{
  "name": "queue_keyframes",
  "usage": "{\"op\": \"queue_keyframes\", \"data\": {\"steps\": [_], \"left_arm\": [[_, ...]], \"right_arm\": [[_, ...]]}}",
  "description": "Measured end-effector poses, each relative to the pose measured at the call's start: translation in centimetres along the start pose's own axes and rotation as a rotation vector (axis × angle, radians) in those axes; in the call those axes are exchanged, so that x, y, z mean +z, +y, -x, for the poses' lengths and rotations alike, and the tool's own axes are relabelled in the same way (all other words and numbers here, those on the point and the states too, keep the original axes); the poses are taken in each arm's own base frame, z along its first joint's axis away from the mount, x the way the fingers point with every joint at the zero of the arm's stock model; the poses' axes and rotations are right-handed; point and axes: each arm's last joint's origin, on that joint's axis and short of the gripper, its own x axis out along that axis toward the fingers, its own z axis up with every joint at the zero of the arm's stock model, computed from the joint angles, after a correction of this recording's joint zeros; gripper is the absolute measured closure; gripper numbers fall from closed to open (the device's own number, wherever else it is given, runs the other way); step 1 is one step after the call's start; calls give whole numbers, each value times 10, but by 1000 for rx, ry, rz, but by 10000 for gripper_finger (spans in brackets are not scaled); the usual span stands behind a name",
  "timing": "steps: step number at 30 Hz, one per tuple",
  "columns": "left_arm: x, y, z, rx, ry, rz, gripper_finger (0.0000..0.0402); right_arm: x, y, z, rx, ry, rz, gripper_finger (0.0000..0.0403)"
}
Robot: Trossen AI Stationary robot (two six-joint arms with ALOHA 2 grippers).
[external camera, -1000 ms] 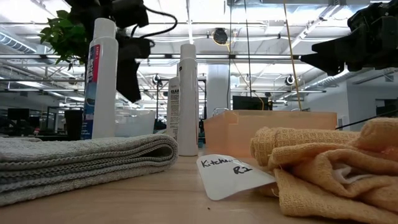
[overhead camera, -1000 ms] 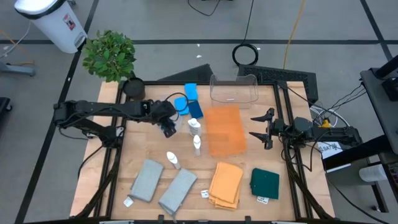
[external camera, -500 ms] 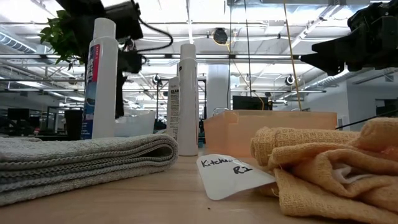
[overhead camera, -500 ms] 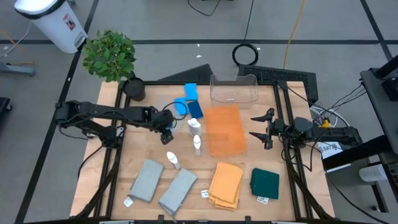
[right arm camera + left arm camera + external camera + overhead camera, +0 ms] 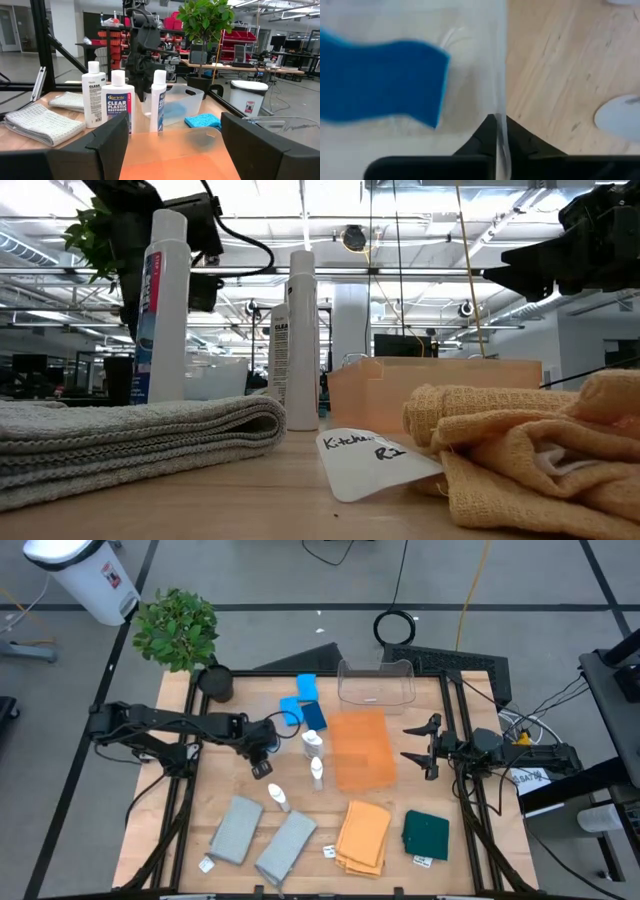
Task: Pick & Place Kitchen Items
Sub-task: Adjust the white bin
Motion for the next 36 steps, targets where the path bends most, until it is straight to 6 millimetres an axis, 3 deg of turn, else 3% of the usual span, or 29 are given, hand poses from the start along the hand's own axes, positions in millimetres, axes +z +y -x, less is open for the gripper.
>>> {"op": "queue_keyframes", "data": {"steps": [7,20,36], "left_arm": [[-9,-1,2,45,84,-127,387],[-23,3,13,104,296,-179,395],[-24,-2,12,82,296,-214,295]], "right_arm": [[0,0,0,0,0,0,124],[0,0,0,0,0,0,124],[0,0,0,0,0,0,124]]}}
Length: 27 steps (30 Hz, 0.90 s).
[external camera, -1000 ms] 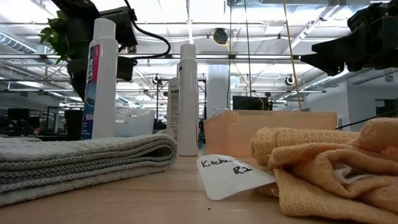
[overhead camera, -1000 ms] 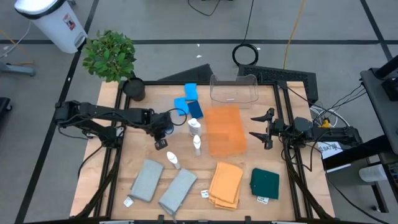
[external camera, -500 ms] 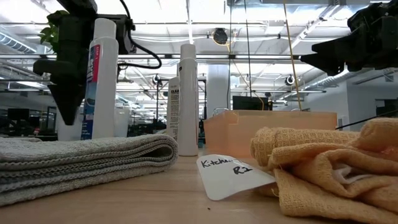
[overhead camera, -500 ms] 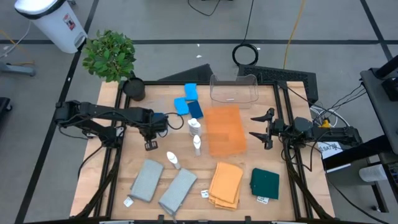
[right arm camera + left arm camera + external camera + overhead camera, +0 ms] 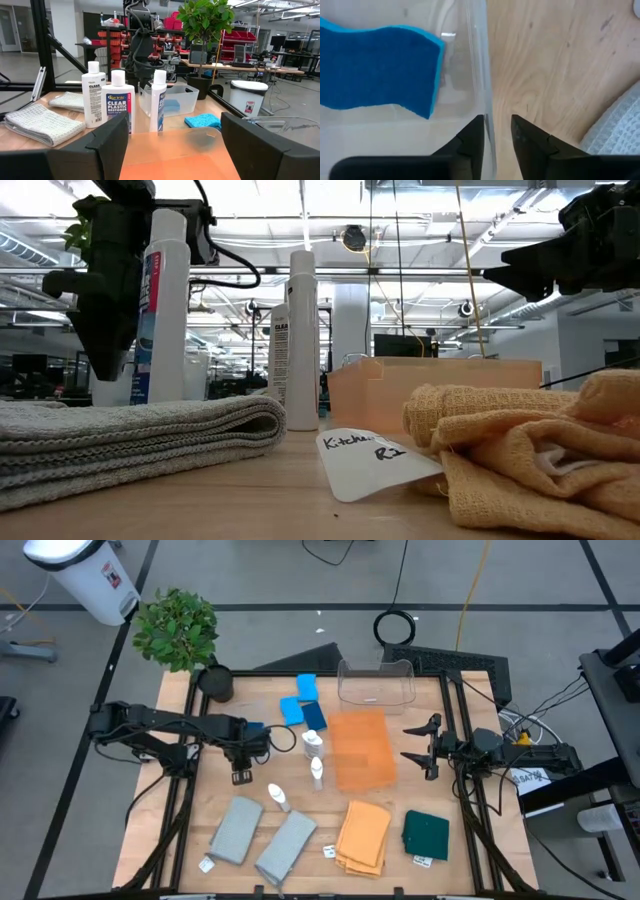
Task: Pick & Place Kitchen Items
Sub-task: Adjust the white bin, then put the blue sponge into the white bin
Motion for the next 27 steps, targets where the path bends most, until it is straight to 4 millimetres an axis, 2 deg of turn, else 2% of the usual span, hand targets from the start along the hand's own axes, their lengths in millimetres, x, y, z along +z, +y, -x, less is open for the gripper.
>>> {"op": "queue_keyframes", "data": {"steps": [8,15,20,27], "left_arm": [[-6,1,0,13,66,65,282],[-3,-1,5,-21,54,76,282],[12,-4,28,-38,-43,40,282],[33,-7,73,7,-221,-114,282]], "right_arm": [[0,0,0,1,1,0,124],[0,0,0,0,0,0,124],[0,0,0,0,0,0,124],[0,0,0,0,0,0,124]]}}
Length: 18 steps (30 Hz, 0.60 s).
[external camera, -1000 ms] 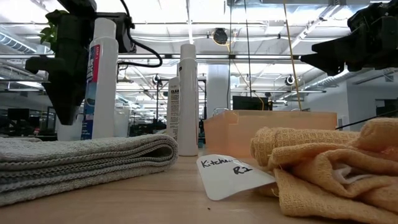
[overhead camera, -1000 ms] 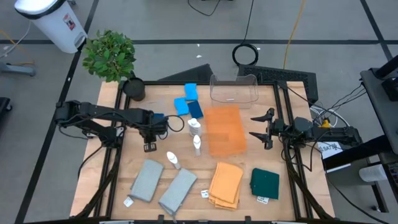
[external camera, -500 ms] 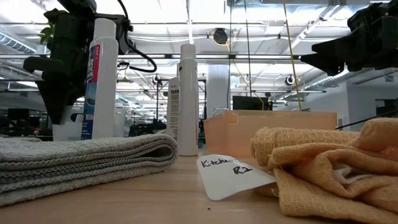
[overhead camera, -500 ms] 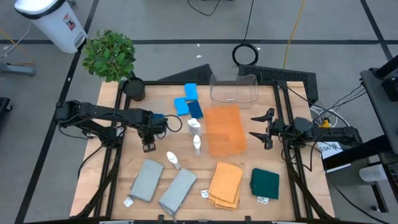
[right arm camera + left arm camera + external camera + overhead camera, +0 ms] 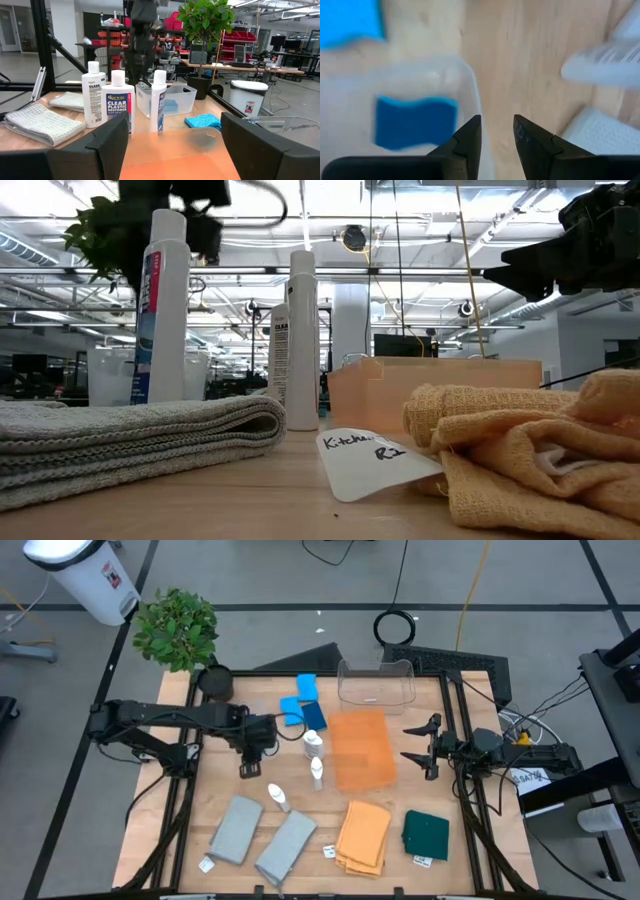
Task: Pick & Place Kitchen Items
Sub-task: Put the blue sponge into the white bin
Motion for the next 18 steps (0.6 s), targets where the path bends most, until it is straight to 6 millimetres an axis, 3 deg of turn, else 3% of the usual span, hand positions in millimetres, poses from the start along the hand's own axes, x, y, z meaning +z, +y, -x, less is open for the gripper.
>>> {"op": "queue_keyframes", "data": {"steps": [5,12,15,18], "left_arm": [[25,7,32,162,-193,-83,282],[70,25,72,398,-680,-23,282],[79,36,80,474,-797,28,282],[88,52,75,607,-796,51,282]], "right_arm": [[0,0,0,0,0,0,124],[0,0,0,0,0,0,124],[0,0,0,0,0,0,124],[0,0,0,0,0,0,124]]}}
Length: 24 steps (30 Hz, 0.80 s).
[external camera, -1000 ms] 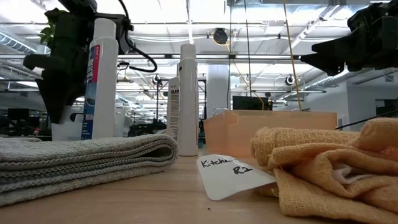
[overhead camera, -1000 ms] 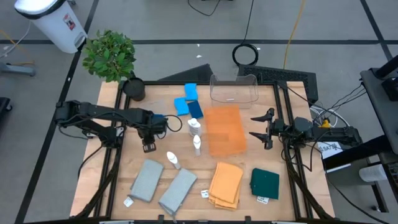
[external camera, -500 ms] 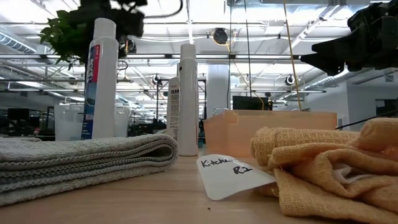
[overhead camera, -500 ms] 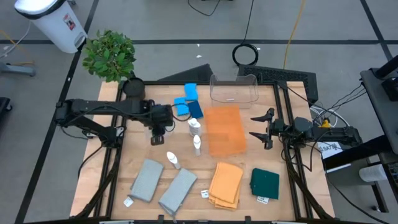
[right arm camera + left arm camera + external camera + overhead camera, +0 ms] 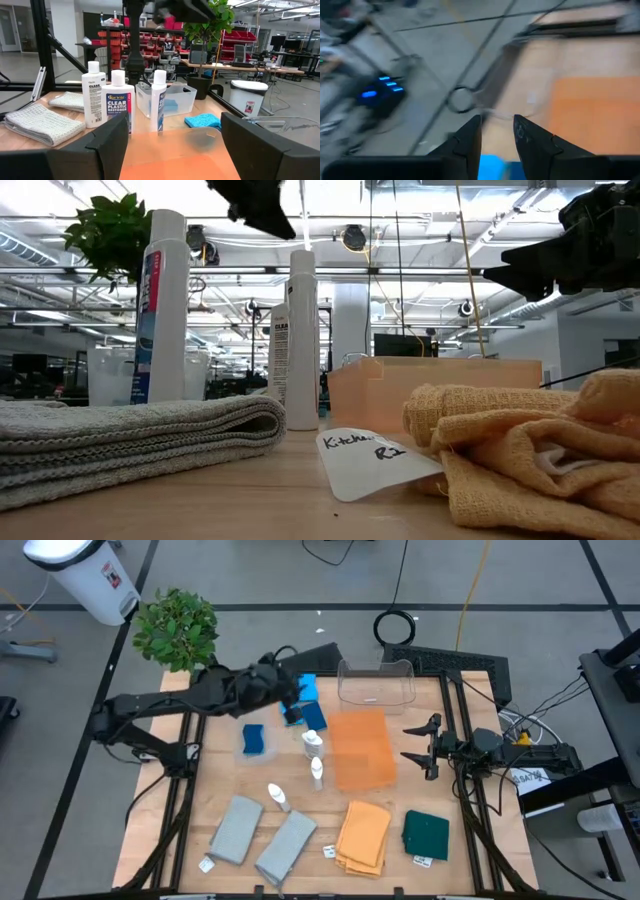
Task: Pick & Place Kitchen Items
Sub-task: Put the blue sponge into the white bin
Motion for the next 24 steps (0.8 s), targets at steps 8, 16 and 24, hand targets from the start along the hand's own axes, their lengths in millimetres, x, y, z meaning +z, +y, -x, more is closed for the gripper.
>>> {"op": "queue_keyframes", "data": {"steps": [8,16,24], "left_arm": [[-35,42,-77,-6,91,276,249],[-88,74,-150,44,318,586,124],[-122,61,-185,-19,446,683,51]], "right_arm": [[0,0,0,0,0,0,124],[0,0,0,0,0,0,124],[0,0,0,0,0,0,124]]}}
